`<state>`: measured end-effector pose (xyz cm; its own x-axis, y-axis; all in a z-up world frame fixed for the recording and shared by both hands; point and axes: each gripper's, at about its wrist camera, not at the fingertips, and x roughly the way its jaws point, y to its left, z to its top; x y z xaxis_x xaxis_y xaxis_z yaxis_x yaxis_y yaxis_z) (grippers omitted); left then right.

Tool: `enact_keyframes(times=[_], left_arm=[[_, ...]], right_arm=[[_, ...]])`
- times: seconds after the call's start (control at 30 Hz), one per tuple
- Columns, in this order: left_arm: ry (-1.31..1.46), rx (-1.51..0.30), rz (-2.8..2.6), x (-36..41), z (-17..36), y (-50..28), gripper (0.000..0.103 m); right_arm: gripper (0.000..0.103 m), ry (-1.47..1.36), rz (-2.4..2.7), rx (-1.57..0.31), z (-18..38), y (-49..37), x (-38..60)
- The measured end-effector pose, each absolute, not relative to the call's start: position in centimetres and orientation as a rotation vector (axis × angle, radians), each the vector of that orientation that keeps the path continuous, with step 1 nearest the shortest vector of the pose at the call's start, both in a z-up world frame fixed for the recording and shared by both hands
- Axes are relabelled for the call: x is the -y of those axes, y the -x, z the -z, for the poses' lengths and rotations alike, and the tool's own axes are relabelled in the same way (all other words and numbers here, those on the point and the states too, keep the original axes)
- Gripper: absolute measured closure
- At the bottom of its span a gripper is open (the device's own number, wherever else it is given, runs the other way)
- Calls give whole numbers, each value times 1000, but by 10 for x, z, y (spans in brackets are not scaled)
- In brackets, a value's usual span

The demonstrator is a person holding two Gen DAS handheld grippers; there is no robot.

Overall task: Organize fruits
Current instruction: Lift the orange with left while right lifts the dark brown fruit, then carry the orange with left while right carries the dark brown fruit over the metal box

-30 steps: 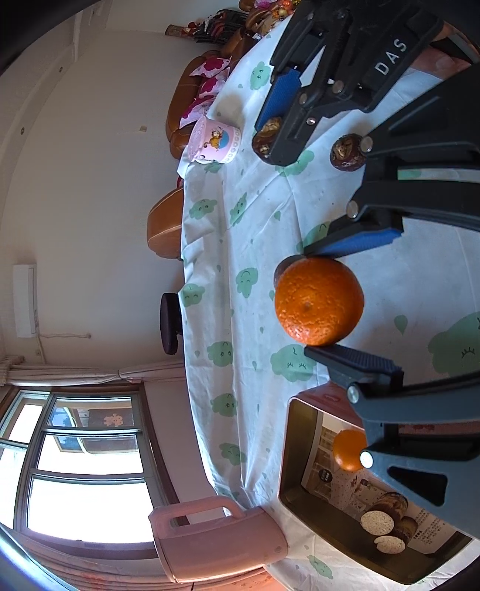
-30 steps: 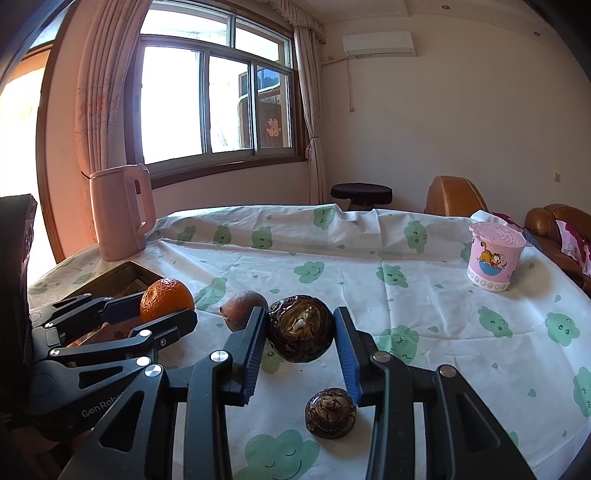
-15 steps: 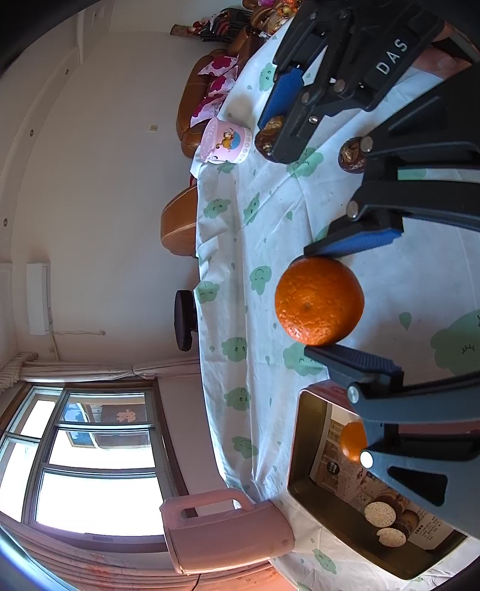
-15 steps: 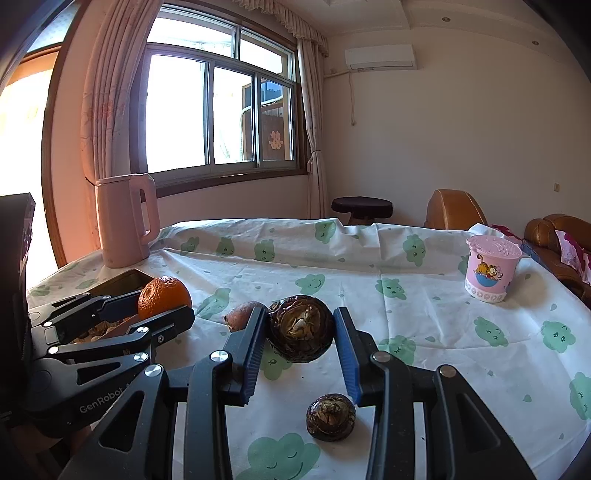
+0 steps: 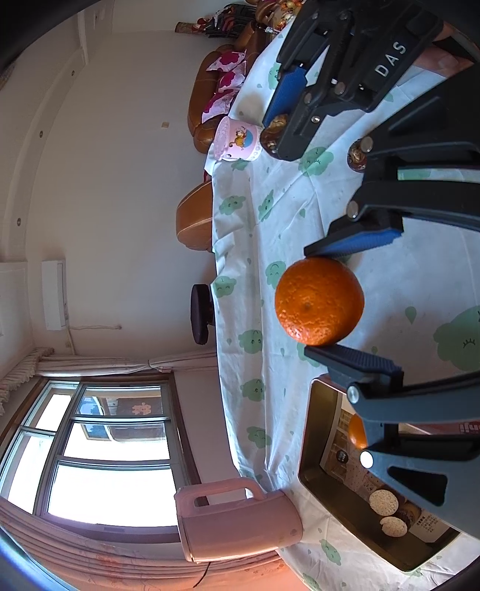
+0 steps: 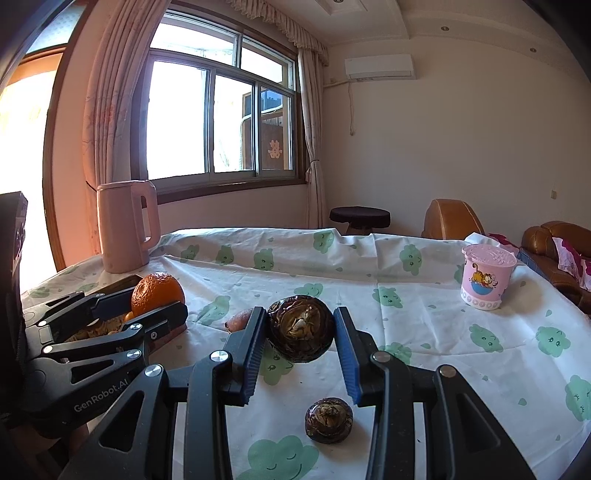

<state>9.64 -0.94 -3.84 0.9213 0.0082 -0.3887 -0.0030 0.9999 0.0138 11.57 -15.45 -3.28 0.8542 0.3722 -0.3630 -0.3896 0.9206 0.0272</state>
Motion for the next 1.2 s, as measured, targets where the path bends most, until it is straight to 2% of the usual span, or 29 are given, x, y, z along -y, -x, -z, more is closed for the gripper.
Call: enact_keyframes(times=[0.5,1.2], left_arm=[[28,-354,-56,-11,35,-80,55],[79,-372,-164,-69,35,-60,55]], right_arm=[[64,78,-428,-340,30,-108,146],[64,144,-567,-361,27,-108,78]])
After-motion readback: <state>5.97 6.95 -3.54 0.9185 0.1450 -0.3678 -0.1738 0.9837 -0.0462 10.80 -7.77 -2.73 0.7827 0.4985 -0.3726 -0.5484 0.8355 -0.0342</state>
